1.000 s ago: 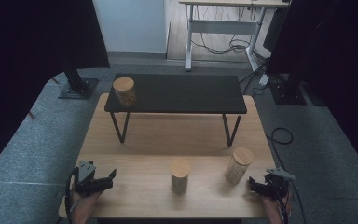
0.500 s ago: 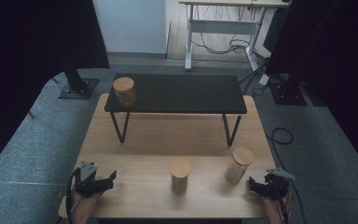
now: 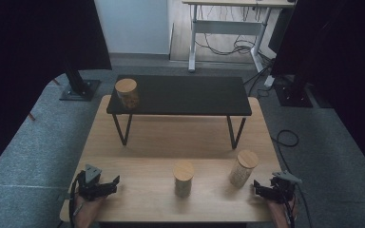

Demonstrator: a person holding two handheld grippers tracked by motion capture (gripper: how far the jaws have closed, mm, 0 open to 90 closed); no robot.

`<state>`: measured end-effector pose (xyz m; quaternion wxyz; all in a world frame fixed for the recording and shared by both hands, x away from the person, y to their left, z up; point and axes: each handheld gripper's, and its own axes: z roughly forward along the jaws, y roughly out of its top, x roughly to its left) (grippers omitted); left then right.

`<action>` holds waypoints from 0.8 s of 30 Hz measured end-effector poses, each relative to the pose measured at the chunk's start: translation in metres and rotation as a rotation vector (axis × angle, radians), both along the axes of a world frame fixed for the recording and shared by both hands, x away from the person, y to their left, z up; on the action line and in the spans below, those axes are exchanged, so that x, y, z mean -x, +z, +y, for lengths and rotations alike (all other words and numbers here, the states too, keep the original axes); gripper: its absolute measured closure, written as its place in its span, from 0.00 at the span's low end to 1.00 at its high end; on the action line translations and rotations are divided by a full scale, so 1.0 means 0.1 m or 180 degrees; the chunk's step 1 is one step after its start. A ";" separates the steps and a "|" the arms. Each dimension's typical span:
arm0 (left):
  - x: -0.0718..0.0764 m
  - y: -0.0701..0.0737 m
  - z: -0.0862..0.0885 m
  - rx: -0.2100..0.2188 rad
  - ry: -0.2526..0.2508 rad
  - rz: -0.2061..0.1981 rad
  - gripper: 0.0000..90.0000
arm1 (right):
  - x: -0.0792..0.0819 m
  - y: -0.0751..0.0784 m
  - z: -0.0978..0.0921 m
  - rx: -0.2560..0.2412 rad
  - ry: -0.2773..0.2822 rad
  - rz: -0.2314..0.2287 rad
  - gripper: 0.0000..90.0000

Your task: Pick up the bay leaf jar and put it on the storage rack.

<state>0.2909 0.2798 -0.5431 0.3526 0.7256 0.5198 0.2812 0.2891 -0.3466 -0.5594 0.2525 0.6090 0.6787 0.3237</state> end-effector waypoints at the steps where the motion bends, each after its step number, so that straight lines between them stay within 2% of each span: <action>1: 0.00 -0.01 0.00 -0.0005 0.0005 0.0016 0.03 | 0.00 0.00 0.00 -0.0007 0.0001 -0.0015 0.03; 9: -0.03 -0.05 0.00 -0.0030 0.0017 0.0124 0.03 | 0.03 0.06 0.04 0.0016 0.0049 -0.0116 0.03; 24: -0.06 -0.09 -0.02 -0.0097 0.0049 0.0293 0.04 | 0.06 0.11 0.07 0.0035 0.0046 -0.0217 0.00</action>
